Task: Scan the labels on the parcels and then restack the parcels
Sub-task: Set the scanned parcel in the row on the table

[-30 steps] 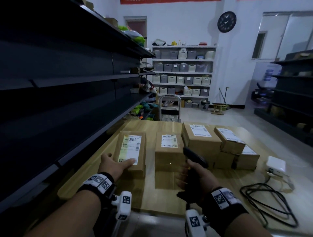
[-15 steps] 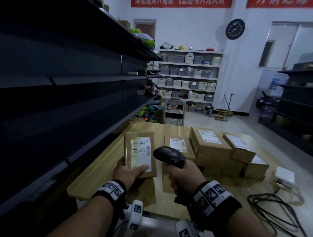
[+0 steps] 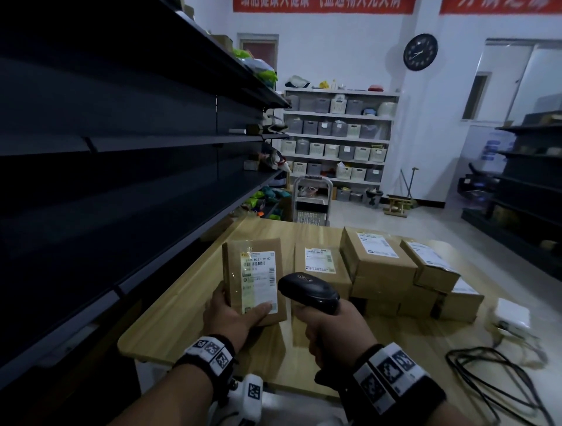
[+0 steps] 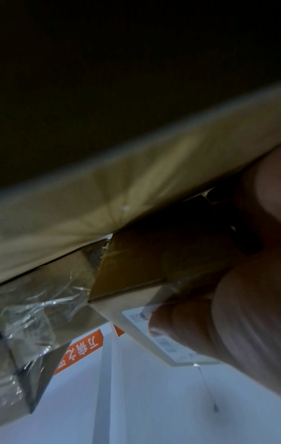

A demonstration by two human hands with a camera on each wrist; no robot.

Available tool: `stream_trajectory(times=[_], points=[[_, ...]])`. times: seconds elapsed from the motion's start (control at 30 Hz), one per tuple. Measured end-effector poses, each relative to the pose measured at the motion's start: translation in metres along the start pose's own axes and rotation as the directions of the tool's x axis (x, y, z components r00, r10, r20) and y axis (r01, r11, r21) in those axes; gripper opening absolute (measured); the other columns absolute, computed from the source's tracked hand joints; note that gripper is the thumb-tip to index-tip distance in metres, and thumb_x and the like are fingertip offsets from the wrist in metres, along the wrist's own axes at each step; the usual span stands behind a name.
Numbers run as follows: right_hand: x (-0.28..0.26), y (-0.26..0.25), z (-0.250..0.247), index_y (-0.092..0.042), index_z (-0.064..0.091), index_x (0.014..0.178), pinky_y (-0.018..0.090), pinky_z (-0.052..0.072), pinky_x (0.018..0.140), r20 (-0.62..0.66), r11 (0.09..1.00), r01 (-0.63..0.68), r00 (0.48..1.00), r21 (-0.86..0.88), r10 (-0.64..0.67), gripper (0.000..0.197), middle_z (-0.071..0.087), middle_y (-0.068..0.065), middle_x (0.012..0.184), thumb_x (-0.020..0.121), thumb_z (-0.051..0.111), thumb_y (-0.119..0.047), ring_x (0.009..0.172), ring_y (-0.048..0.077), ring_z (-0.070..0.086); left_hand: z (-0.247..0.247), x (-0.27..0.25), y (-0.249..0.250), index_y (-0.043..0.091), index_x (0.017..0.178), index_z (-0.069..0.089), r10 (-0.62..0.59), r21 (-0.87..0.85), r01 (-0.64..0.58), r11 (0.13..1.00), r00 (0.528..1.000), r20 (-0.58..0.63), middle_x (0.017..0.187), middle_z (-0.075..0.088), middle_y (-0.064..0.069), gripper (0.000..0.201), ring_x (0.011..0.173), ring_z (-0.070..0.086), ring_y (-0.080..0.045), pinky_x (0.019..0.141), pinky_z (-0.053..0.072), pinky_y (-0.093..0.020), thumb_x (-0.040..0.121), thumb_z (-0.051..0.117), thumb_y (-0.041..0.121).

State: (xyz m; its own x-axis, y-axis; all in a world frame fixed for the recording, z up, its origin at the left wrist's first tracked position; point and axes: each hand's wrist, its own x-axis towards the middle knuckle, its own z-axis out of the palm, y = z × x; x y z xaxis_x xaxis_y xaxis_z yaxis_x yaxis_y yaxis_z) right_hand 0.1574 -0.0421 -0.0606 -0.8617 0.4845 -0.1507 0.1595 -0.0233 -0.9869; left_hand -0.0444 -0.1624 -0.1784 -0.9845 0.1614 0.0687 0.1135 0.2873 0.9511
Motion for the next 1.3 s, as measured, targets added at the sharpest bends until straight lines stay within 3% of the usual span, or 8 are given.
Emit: stream_trajectory(times=[0.13, 0.27, 0.47, 0.67, 0.77, 0.97, 1.2, 1.3], points=[[-0.005, 0.000, -0.002, -0.012, 0.071, 0.094, 0.029, 0.033, 0.048, -0.004, 0.999, -0.029, 1.000, 0.013, 0.029, 0.005, 0.048, 0.004, 0.058, 0.092, 0.073, -0.016, 0.046, 0.018, 0.042, -0.003, -0.004, 0.004, 0.035, 0.146, 0.051, -0.016, -0.004, 0.016, 1.000, 1.000, 0.007, 0.133, 0.065, 0.002, 0.130, 0.124, 0.066, -0.028, 0.107, 0.059, -0.056, 0.032, 0.099, 0.078], [-0.009, 0.000, -0.004, -0.013, 0.070, 0.090, 0.030, 0.033, 0.049, -0.002, 0.999, -0.021, 1.000, 0.034, 0.021, 0.003, 0.047, 0.004, 0.058, 0.092, 0.073, -0.014, 0.046, 0.019, 0.041, -0.003, -0.003, 0.003, 0.036, 0.146, 0.049, -0.028, -0.027, 0.028, 0.999, 1.000, 0.007, 0.133, 0.068, 0.002, 0.145, 0.124, 0.068, -0.028, 0.106, 0.060, -0.056, 0.018, 0.093, 0.088], [-0.011, -0.002, -0.007, -0.009, 0.071, 0.104, 0.031, 0.043, 0.053, 0.030, 1.000, -0.007, 1.000, -0.017, 0.007, 0.015, 0.055, 0.002, 0.060, 0.094, 0.074, -0.019, 0.050, 0.017, 0.050, -0.004, -0.004, 0.003, 0.017, 0.160, 0.038, -0.070, 0.054, 0.068, 0.996, 0.997, 0.039, 0.152, 0.053, -0.009, 0.176, 0.139, 0.058, -0.035, 0.110, 0.056, -0.060, 0.011, 0.078, 0.100], [-0.008, 0.000, -0.009, -0.008, 0.072, 0.102, 0.035, 0.041, 0.054, 0.022, 1.000, -0.013, 1.000, -0.001, 0.013, 0.012, 0.055, 0.004, 0.061, 0.093, 0.074, -0.017, 0.051, 0.019, 0.050, -0.002, -0.003, 0.000, 0.023, 0.153, 0.043, -0.060, 0.040, 0.059, 0.997, 0.998, 0.021, 0.144, 0.058, -0.005, 0.161, 0.131, 0.063, -0.032, 0.105, 0.059, -0.060, 0.017, 0.086, 0.097], [-0.005, 0.003, -0.007, -0.011, 0.073, 0.103, 0.035, 0.040, 0.054, 0.014, 1.000, -0.011, 1.000, 0.027, 0.011, 0.014, 0.056, 0.004, 0.060, 0.090, 0.076, -0.017, 0.050, 0.020, 0.050, -0.003, -0.005, 0.004, 0.036, 0.144, 0.052, -0.030, -0.011, 0.030, 0.999, 1.000, -0.007, 0.134, 0.065, 0.003, 0.142, 0.123, 0.067, -0.027, 0.104, 0.061, -0.058, 0.019, 0.095, 0.087], [-0.005, 0.009, -0.007, -0.013, 0.070, 0.086, 0.031, 0.032, 0.051, 0.020, 0.995, -0.024, 1.000, 0.101, 0.022, 0.006, 0.047, 0.004, 0.055, 0.088, 0.075, -0.015, 0.044, 0.020, 0.042, -0.004, -0.006, 0.003, 0.043, 0.140, 0.052, -0.027, -0.020, 0.027, 0.999, 1.000, -0.003, 0.130, 0.067, 0.009, 0.136, 0.119, 0.070, -0.023, 0.102, 0.062, -0.056, 0.019, 0.096, 0.088], [0.018, 0.031, -0.040, -0.009, 0.057, 0.091, 0.030, 0.033, 0.050, 0.030, 0.895, -0.101, 0.995, 0.435, 0.098, 0.020, 0.038, 0.010, 0.058, 0.088, 0.077, -0.012, 0.046, 0.020, 0.038, -0.003, -0.007, 0.005, 0.039, 0.140, 0.055, -0.045, -0.023, 0.045, 0.999, 0.999, -0.001, 0.130, 0.064, 0.007, 0.128, 0.120, 0.066, -0.023, 0.103, 0.060, -0.058, 0.027, 0.101, 0.078], [0.031, 0.052, -0.068, -0.013, 0.057, 0.076, 0.028, 0.032, 0.046, -0.018, 0.818, -0.151, 0.981, 0.556, 0.193, 0.027, 0.037, 0.006, 0.057, 0.081, 0.081, -0.024, 0.042, 0.021, 0.036, -0.004, -0.006, 0.005, 0.036, 0.134, 0.059, -0.030, -0.037, 0.030, 0.999, 0.999, 0.017, 0.130, 0.063, 0.005, 0.108, 0.118, 0.066, -0.024, 0.105, 0.059, -0.058, 0.040, 0.103, 0.068]])
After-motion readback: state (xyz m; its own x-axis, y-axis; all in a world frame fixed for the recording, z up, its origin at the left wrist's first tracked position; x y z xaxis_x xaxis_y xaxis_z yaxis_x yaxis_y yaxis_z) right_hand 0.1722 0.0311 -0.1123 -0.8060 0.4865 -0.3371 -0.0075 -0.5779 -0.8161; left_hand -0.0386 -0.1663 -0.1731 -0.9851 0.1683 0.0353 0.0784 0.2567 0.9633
